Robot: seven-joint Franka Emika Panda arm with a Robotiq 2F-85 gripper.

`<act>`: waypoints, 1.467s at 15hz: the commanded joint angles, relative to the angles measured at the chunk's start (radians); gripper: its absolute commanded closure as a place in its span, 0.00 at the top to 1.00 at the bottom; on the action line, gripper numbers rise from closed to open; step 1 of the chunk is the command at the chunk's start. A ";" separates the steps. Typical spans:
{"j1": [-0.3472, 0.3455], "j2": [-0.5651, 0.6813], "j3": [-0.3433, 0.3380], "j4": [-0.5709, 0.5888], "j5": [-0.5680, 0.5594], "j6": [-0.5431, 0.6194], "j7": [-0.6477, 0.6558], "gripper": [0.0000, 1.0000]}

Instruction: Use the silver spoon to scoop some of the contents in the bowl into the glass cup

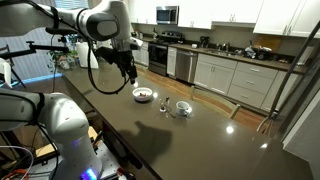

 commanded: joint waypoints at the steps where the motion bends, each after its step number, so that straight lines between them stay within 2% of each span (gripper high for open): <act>1: -0.010 0.165 0.011 0.078 0.031 0.078 0.030 1.00; 8: -0.022 0.410 -0.014 0.183 0.071 0.203 0.075 1.00; 18: -0.015 0.646 -0.095 0.284 0.176 0.271 0.012 1.00; 19: -0.021 0.587 -0.077 0.246 0.142 0.267 0.040 1.00; 22: -0.022 0.603 -0.078 0.249 0.143 0.267 0.040 1.00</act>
